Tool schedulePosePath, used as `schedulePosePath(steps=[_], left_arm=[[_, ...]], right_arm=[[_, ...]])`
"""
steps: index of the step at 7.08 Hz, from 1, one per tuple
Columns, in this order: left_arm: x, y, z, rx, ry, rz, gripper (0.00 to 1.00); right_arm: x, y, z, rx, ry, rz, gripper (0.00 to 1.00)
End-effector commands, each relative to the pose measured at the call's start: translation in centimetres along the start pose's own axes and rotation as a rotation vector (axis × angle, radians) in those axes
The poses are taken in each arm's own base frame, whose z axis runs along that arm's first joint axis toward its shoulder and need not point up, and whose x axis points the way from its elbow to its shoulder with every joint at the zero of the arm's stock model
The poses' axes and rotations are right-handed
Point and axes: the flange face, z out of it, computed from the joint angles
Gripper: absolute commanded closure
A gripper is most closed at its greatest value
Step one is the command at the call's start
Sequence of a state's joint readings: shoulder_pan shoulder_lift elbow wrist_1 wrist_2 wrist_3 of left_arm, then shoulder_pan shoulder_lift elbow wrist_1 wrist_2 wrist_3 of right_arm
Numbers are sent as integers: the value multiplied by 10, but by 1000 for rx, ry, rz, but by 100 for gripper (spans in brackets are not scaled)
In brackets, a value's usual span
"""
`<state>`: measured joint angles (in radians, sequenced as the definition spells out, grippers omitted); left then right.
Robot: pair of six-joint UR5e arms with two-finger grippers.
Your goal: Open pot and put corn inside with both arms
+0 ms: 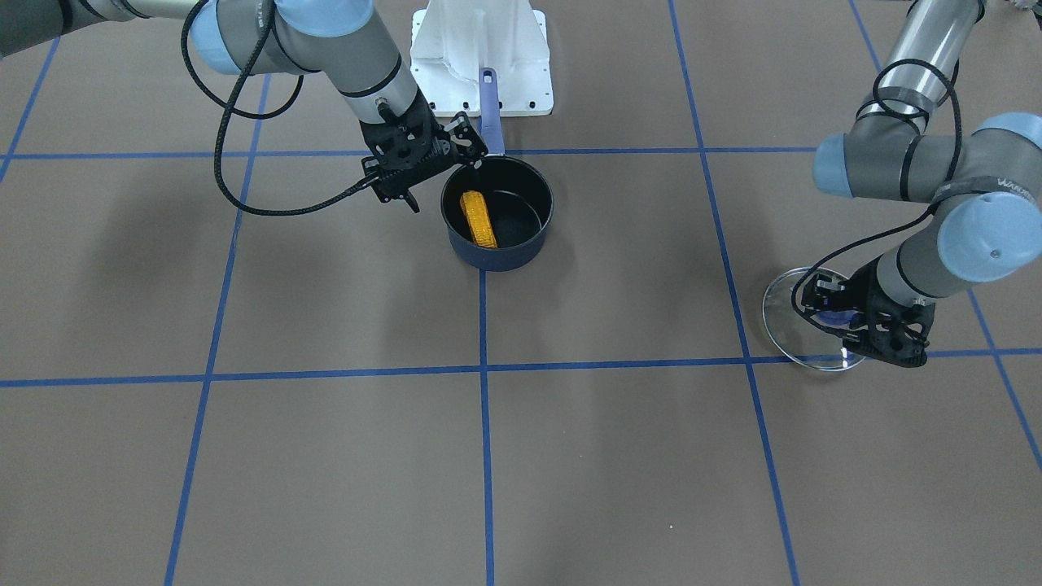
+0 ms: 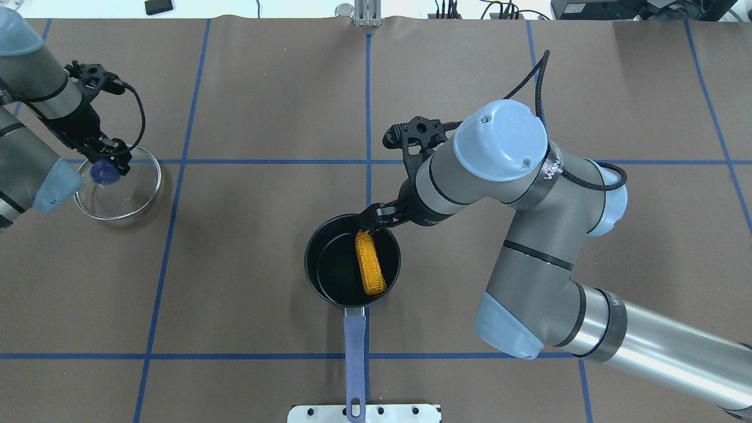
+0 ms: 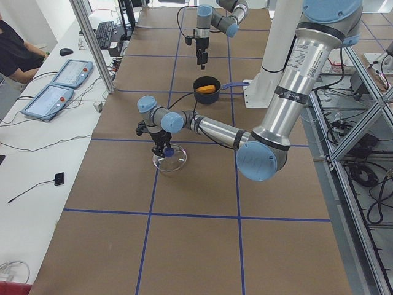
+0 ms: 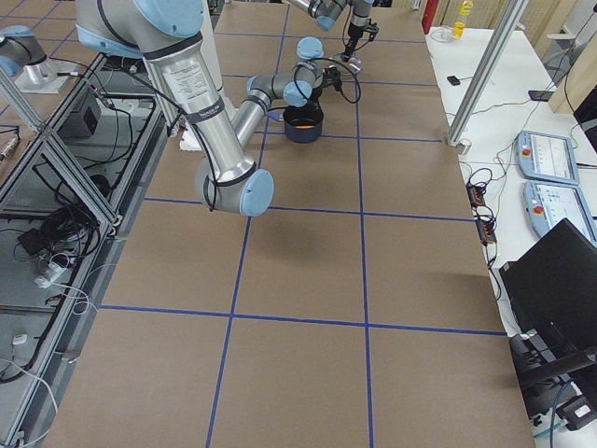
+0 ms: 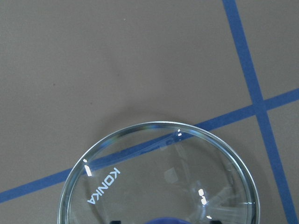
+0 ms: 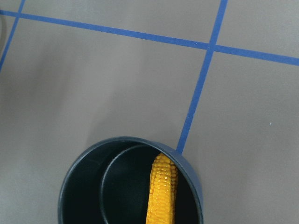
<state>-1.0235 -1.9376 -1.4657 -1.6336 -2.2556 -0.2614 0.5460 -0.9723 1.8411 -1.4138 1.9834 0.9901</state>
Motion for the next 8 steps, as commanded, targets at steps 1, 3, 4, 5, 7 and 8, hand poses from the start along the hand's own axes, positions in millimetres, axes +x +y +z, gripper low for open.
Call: schedulePosePath(steps=[1,3,4,5,7,8], left_arm=[[2,0,-3,15,3,6,2],[8,-1,-19,57,12,30,1],[7,-3,-37,85,10,26,1],[-18,-8,-67,132,1,0,1],[-75,-1,-112,196,-35,38,1],[-105,9,-121,197,-56,59,1]], right_arm=[[8,0,2,-3,12,-17,0],[32,-14,-8,4,27,2,0],[46,-21,-15,7,35,14,0],[61,-26,-17,12,57,37,0],[114,-61,-39,64,139,115,0],[144,-74,-56,101,166,142,0]])
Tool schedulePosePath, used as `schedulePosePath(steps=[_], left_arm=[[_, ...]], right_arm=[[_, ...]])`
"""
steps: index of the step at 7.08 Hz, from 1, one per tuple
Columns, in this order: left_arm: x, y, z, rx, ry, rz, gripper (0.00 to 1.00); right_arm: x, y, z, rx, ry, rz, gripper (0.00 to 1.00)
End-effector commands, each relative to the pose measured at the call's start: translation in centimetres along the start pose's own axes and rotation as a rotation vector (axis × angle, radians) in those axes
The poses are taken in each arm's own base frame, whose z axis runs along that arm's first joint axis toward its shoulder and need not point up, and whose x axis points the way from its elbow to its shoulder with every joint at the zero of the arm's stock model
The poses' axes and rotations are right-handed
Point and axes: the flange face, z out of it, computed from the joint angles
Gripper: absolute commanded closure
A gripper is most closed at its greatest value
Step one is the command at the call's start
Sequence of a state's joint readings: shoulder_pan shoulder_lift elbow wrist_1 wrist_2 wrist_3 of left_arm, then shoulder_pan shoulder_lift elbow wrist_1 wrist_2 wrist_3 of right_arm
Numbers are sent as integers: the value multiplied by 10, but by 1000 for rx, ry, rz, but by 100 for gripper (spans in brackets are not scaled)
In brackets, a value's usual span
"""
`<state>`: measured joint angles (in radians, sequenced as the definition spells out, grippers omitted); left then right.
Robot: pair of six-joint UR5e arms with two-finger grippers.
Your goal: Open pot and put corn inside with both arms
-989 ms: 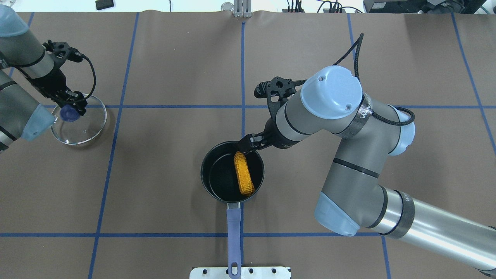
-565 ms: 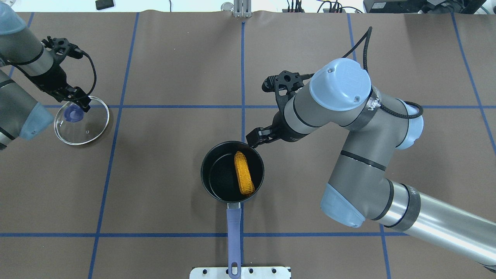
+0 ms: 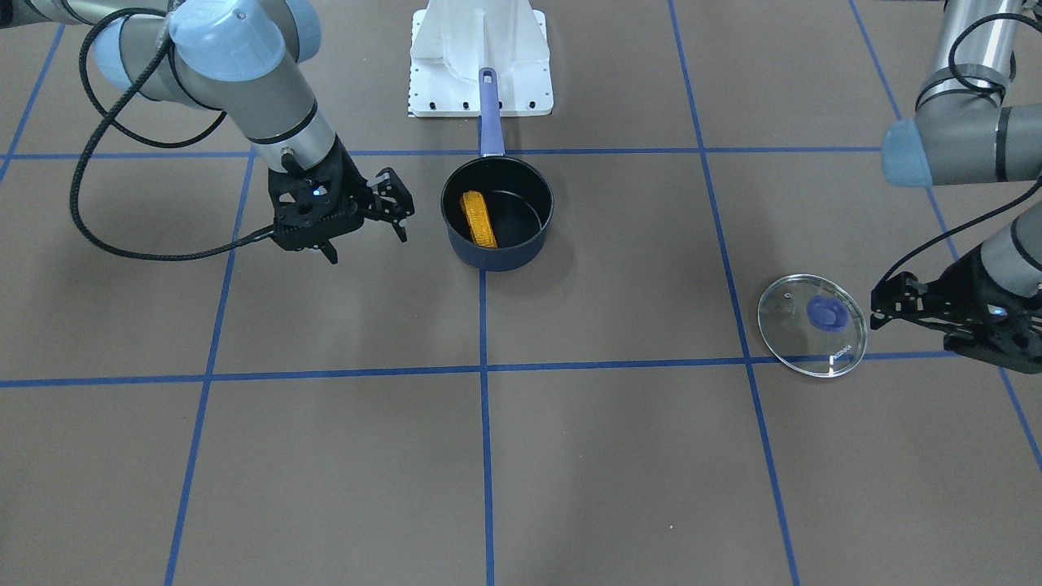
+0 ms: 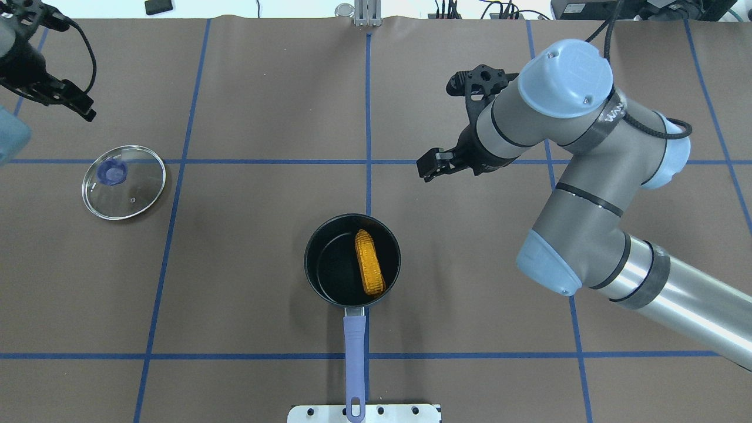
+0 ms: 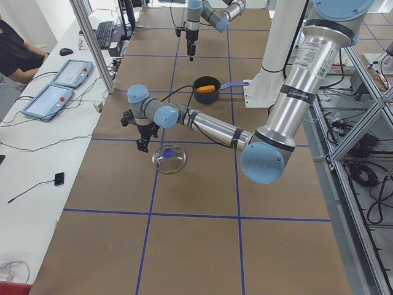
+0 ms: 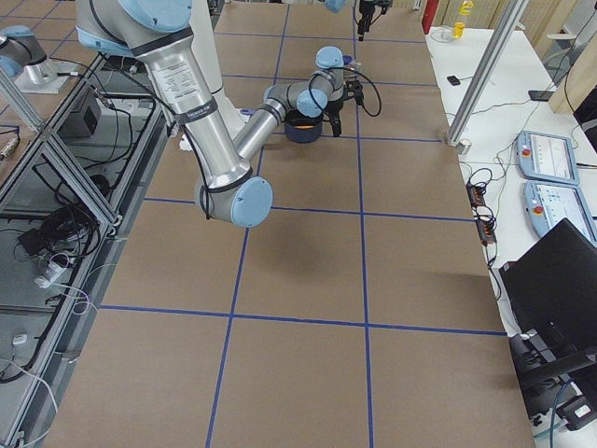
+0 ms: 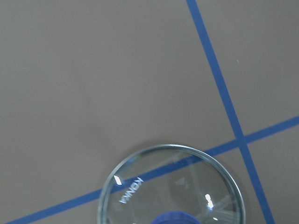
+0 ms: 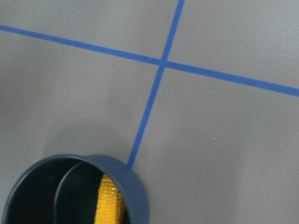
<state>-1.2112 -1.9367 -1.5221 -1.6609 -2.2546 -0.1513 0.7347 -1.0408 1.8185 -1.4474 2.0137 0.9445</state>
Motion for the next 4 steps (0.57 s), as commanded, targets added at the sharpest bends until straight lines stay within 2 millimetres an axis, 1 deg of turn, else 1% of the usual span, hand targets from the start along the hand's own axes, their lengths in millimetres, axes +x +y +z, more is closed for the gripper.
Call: schedulePosePath(steps=[1,2,3,4], left_arm=[[-68,34,-14,-5,-33,-5,1],[-95,69,-3,-22,-39,-45,1],[-109,85,-7,-15,4,-42,1],[-125,109,-5,-23,59,-26,1]], right_arm=[[65,-43,-35,80,61,48,0],[95,-62,-54,71,88,77,0],[117,-72,-61,60,129,103,0],[160,-84,-84,61,156,134,0]])
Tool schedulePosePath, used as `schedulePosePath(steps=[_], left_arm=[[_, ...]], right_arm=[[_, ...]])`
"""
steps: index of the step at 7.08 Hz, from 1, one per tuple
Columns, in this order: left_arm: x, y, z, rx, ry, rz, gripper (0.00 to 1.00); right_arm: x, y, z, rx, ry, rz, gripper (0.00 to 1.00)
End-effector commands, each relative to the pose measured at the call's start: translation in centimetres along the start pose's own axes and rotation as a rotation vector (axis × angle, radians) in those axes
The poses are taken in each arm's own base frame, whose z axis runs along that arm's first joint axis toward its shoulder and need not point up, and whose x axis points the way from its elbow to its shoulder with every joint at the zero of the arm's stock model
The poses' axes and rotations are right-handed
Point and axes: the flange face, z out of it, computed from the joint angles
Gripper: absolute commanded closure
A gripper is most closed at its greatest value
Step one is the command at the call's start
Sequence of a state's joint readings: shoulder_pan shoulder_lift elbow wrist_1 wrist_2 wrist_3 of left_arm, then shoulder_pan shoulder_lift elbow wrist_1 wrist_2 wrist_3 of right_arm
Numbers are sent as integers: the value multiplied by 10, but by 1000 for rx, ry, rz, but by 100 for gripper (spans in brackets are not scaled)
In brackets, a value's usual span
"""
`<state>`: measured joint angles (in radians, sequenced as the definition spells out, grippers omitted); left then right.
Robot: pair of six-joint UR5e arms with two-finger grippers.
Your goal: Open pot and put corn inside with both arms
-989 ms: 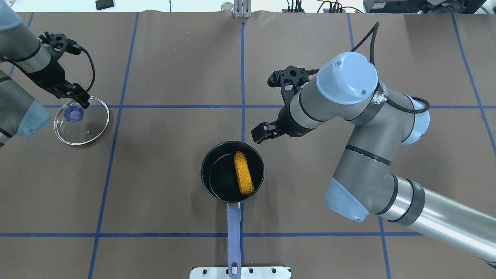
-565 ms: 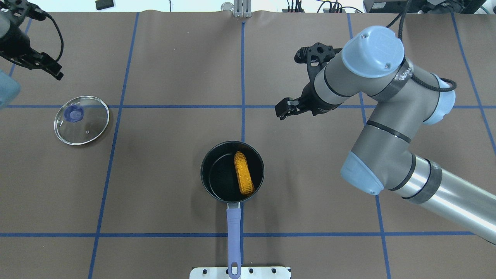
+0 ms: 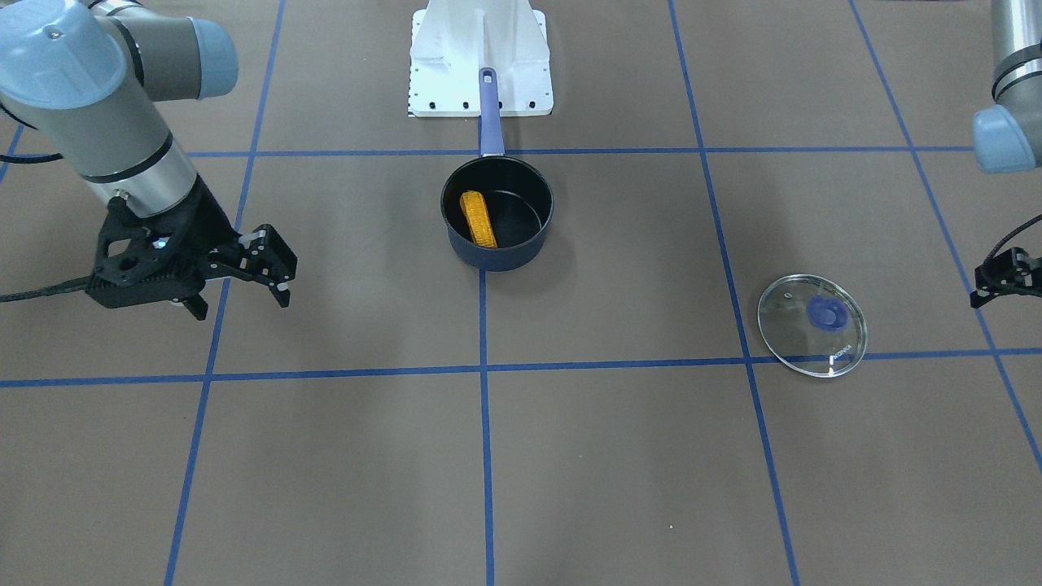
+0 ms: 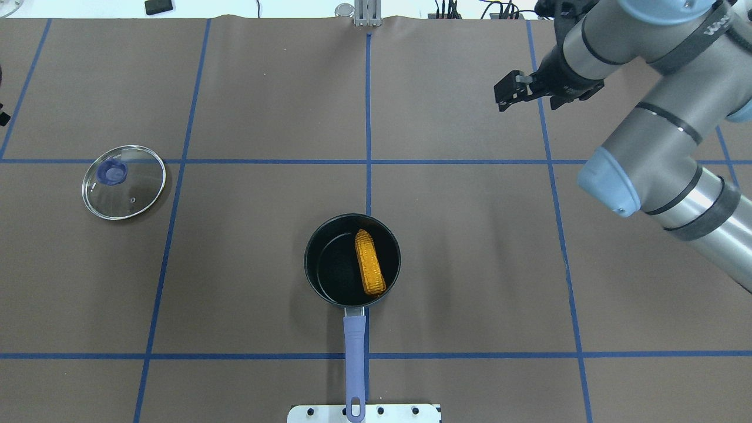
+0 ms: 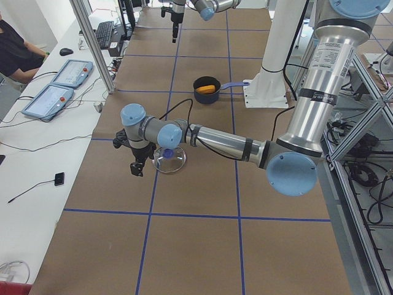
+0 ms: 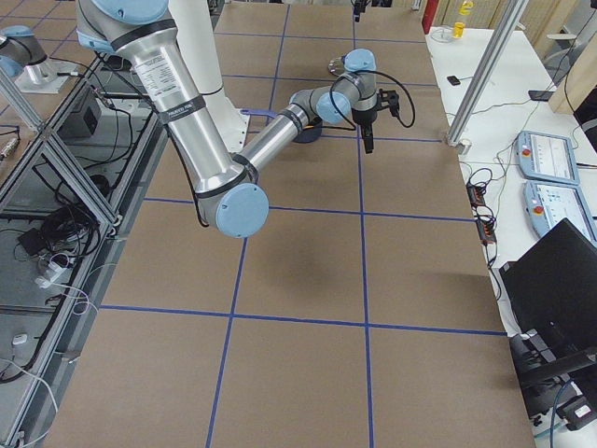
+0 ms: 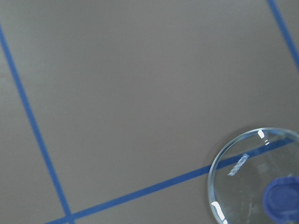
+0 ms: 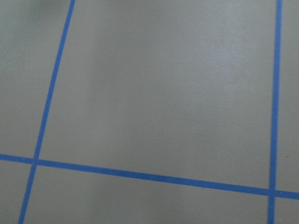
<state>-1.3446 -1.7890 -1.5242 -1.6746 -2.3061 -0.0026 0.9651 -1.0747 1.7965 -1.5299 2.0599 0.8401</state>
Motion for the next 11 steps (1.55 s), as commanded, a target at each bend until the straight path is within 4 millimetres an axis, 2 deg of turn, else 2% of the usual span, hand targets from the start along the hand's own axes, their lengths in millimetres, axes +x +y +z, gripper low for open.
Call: schedulePosePath(steps=[1,2,3,5,6,7,8,9,10,11], left_arm=[[-35,39,-1,-5,51,-4,1],[-48,57,3,-16,49,-33,1],[-61,66,-4,-3,42,-59,1],[-68,69,-6,-2,30,-66,1],[-67,67,-7,0,29,-65,1],[-67,67,-7,0,29,-76,1],[-67,67,-8,0,29,-79,1],[-68,69,-6,-3,30,-84,1],[-68,70,-6,-4,31,-85,1],[-69,70,-5,-6,30,-86,1]], right_arm=[[84,-28,-27,-57,79,38,0],[131,-24,-34,-127,148,-26,0],[185,-12,-47,-181,200,-20,0],[324,40,-57,-286,115,-59,0],[380,61,-61,-303,118,-15,0],[412,86,-55,-281,121,-5,0],[441,119,-44,-246,113,-16,0],[460,138,-32,-238,108,-22,0],[472,141,-22,-239,109,-21,0],[471,140,-22,-235,109,-25,0]])
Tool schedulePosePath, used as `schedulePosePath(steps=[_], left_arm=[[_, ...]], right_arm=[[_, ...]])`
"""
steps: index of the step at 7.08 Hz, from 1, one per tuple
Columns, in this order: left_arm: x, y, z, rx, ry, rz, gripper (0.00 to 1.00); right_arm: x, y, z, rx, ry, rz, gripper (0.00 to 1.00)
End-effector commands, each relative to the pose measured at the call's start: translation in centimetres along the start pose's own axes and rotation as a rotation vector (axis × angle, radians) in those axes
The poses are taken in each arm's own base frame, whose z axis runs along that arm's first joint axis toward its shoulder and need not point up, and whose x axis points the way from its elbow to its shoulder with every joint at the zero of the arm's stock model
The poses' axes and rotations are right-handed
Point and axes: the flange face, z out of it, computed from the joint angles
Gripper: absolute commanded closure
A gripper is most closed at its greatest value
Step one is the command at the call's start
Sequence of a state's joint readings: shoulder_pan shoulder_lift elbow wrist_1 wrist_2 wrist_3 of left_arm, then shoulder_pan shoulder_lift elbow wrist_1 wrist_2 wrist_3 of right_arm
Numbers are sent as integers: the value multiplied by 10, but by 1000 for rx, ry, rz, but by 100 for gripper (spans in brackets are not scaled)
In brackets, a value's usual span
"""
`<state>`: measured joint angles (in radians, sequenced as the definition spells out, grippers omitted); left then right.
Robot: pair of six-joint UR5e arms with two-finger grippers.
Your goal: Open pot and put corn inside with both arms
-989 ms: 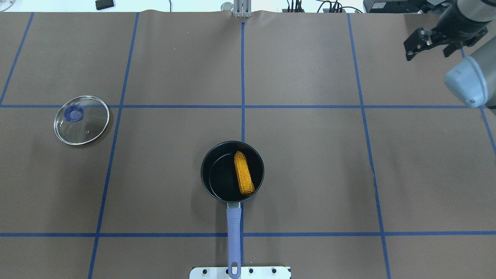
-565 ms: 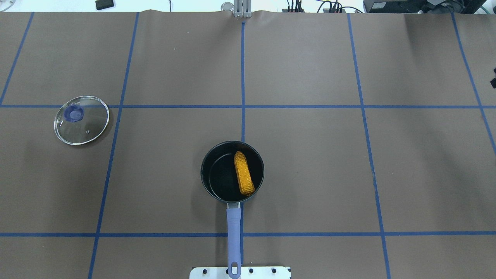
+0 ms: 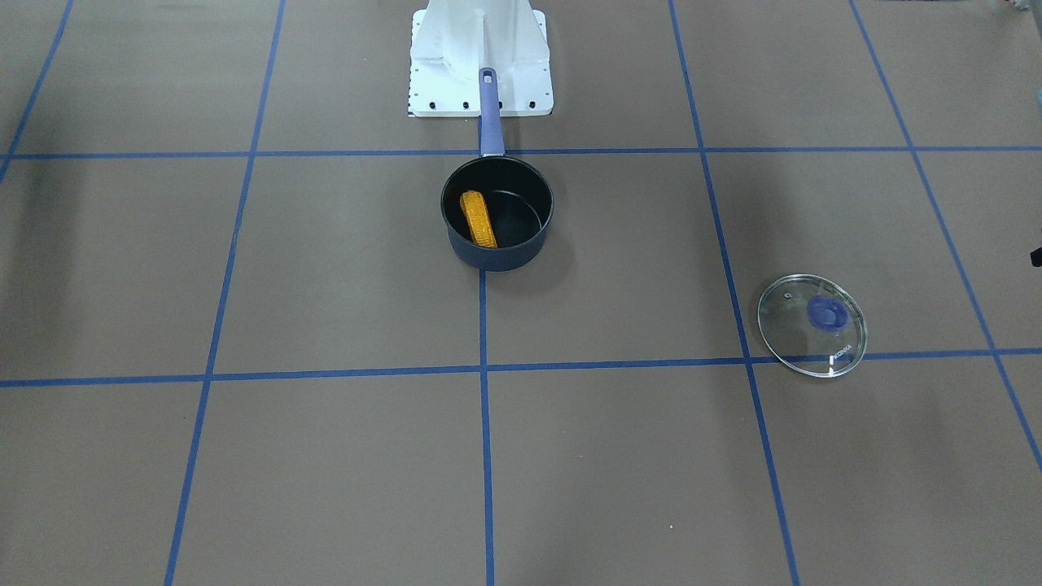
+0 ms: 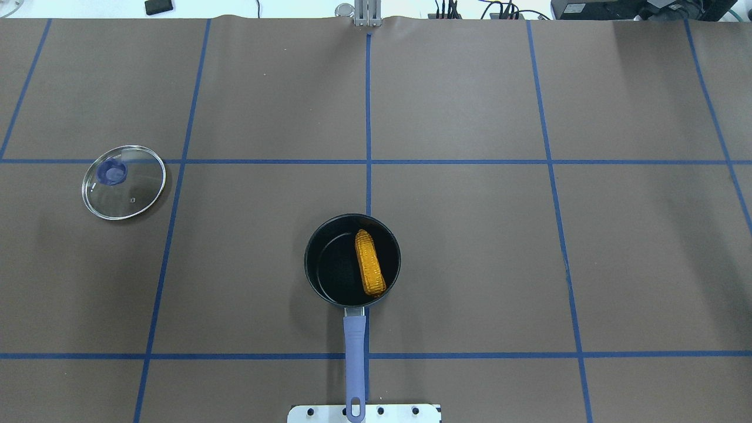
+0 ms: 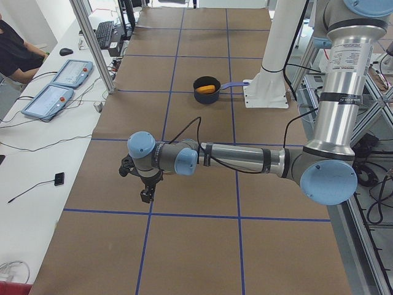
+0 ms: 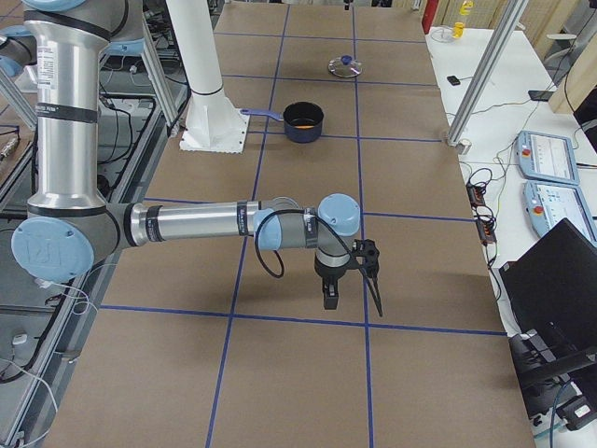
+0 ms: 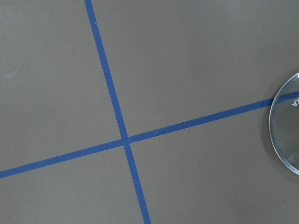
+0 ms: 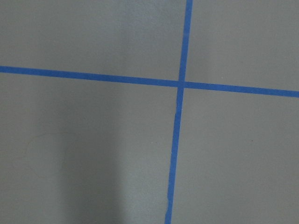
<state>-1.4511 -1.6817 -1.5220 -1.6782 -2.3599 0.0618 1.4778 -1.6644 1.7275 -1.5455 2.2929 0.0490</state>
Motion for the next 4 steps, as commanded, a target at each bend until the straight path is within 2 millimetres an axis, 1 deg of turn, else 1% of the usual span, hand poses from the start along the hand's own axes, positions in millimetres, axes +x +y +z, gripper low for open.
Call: schedulePosePath(steps=[1,4], left_arm=[[-1,1,1,-2,1,-4,1],[-1,1,1,-3,-1,-5,1]], right_arm=[[5,2,4,10,1,-8,0],[2,0,2,17,-1,-14,0]])
